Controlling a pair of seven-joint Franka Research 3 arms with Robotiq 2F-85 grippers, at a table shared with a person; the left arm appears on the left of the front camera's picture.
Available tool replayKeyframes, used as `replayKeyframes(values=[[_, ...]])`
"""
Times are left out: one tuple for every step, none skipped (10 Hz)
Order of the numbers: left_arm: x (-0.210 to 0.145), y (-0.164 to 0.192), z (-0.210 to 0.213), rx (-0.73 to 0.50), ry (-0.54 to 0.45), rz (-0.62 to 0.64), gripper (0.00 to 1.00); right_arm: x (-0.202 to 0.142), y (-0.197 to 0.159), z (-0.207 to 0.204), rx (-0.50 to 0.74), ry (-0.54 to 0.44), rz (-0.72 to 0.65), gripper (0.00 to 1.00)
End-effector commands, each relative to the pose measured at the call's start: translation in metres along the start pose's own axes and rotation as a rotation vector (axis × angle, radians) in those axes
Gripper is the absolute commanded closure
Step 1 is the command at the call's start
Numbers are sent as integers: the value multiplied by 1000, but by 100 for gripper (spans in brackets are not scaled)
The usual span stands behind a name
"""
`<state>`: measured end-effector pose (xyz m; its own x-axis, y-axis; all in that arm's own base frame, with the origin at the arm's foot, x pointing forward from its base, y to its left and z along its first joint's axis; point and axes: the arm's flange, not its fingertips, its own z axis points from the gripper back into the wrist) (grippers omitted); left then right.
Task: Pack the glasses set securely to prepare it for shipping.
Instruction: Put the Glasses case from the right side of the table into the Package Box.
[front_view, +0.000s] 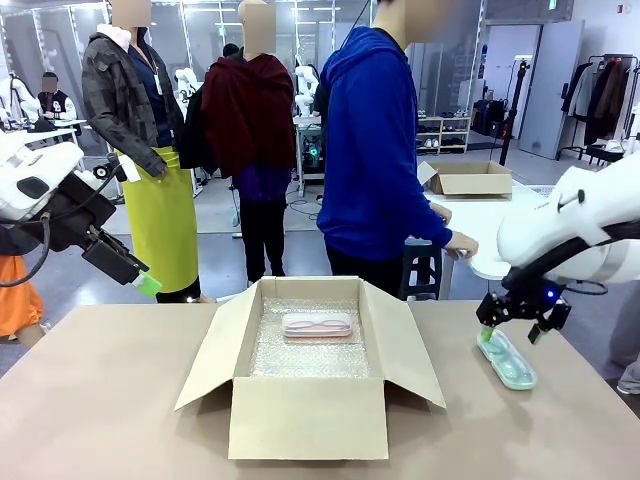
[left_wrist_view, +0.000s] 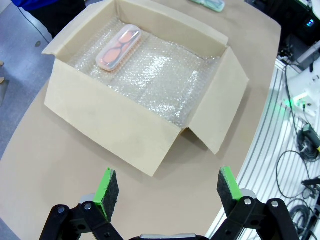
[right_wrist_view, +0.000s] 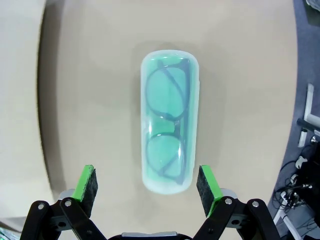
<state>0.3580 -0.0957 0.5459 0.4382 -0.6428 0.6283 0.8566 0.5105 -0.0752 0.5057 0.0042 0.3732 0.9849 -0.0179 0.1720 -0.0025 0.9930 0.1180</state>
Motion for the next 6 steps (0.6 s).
replayKeyframes(values=[[-1, 2, 2, -16, -16, -17, 0, 11, -1, -20, -26, -3, -1, 0], [-1, 2, 2, -16, -16, -17, 0, 15, -6, -30, -38, 0, -9, 0], [-1, 2, 2, -16, -16, -17, 0, 19, -8, -36, -50, 0, -16, 0], [-1, 2, 2, -16, -16, -17, 0, 22, -12, -43, -61, -1, -28, 0], [-1, 2, 2, -16, -16, -17, 0, 26, -16, -49, -51, -14, -41, 0], [-1, 2, 2, -16, -16, -17, 0, 30, -20, -53, -57, -20, -48, 0]])
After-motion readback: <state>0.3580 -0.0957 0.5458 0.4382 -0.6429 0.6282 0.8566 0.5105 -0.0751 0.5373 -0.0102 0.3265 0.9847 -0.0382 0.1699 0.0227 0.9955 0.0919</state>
